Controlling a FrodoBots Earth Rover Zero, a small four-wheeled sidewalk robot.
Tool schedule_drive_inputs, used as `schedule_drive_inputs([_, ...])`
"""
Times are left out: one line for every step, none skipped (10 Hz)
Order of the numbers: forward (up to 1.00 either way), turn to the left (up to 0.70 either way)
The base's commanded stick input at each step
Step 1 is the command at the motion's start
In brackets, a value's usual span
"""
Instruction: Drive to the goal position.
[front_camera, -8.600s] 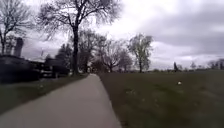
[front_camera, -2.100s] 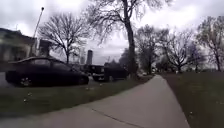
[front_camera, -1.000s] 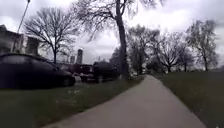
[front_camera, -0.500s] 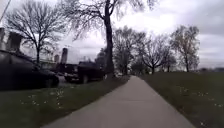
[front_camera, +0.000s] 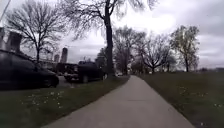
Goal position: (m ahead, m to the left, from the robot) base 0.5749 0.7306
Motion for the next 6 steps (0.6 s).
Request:
schedule_drive_inputs([0.0,0.0])
schedule_drive_inputs([0.0,-0.55])
schedule_drive_inputs([0.0,-0.98])
schedule_drive_inputs([0.0,-0.81])
schedule_drive_inputs([0.0,-0.47])
schedule_drive_inputs([0.0,-0.13])
